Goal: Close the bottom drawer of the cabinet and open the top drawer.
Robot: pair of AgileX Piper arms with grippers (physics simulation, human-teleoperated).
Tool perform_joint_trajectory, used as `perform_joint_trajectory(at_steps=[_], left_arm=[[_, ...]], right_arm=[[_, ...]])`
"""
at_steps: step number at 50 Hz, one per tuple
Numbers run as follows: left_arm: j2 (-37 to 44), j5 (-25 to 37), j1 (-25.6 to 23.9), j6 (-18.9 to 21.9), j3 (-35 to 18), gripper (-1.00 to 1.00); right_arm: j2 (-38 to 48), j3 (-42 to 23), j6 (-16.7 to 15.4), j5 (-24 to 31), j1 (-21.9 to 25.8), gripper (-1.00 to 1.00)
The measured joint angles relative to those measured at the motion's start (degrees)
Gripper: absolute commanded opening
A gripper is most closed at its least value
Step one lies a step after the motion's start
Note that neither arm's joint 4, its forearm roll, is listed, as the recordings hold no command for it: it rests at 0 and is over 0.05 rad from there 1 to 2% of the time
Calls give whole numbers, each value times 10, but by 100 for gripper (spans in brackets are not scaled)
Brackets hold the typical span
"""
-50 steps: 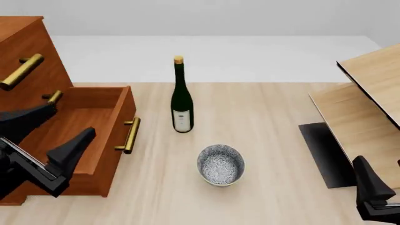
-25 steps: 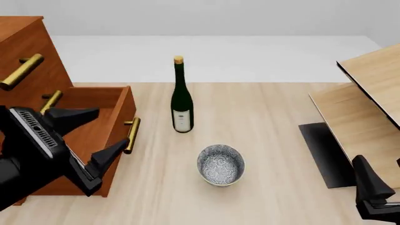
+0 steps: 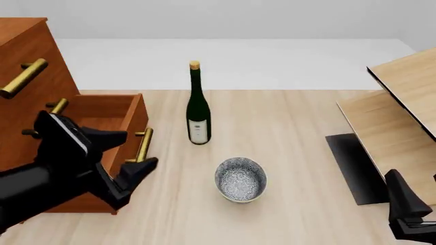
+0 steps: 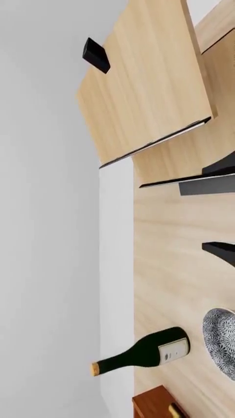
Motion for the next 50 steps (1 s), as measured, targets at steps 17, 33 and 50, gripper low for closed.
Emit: perform_joint_trajectory(at_steps=[17,33,50], left_arm=[[27,2,-3,-69,13,100],[48,-15,10,-123,42,100],[82,-42,1,-181,62,100]], right_arm=[[2,0,4,-2,-2,100],[-3,0,6,2,-3,100],[-4,0,7,3,-4,100]])
